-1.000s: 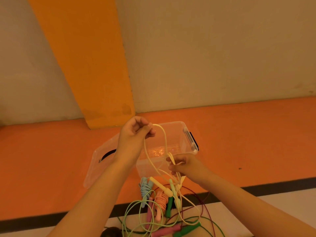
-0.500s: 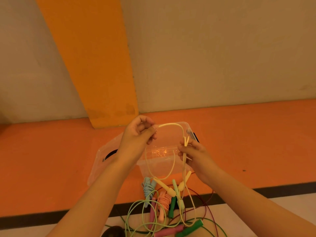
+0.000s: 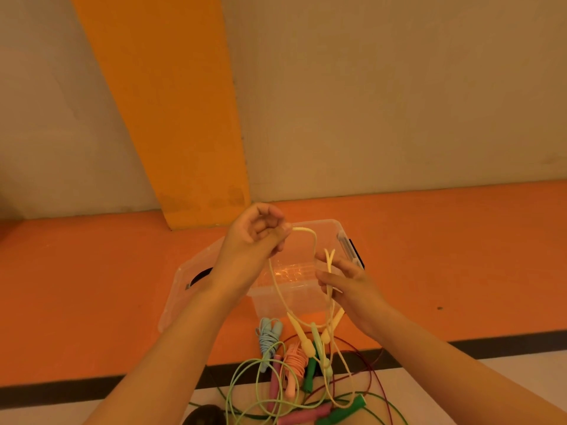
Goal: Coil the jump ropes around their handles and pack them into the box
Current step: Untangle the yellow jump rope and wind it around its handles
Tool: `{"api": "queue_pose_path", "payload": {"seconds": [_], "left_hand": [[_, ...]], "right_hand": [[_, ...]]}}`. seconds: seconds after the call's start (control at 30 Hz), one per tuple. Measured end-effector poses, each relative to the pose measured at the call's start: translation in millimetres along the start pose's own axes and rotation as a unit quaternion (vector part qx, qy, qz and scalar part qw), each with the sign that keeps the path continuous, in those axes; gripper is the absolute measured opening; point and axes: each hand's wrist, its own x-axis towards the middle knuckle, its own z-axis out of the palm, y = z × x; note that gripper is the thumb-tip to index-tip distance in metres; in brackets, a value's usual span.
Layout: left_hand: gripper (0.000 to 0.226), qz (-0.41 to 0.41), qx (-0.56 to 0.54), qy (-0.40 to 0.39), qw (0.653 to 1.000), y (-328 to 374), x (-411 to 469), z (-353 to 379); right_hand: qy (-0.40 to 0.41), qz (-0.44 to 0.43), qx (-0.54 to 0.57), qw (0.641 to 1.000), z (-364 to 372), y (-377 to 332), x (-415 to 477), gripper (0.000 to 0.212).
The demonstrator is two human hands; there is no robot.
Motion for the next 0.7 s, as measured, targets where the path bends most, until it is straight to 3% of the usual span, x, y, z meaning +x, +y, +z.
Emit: {"api": "queue_pose_path", "payload": {"seconds": [0.27, 0.53, 0.7], "left_hand": [[0.015, 0.005, 0.023, -0.001, 1.0, -3, 2, -3], [0.023, 0.083, 0.242, 0.019, 0.966, -12, 0, -7], [0.012, -0.007, 0.289, -0.088, 0.953, -29, -5, 9]], "right_hand": [[0.013, -0.018, -0.036, 0.999, 3, -1, 0, 0.026], [-0.023, -0.02, 0.016, 0.999, 8, -27, -1, 0.014], [-0.066, -0.039, 0.084, 0.993, 20, -42, -1, 0.01]]}}
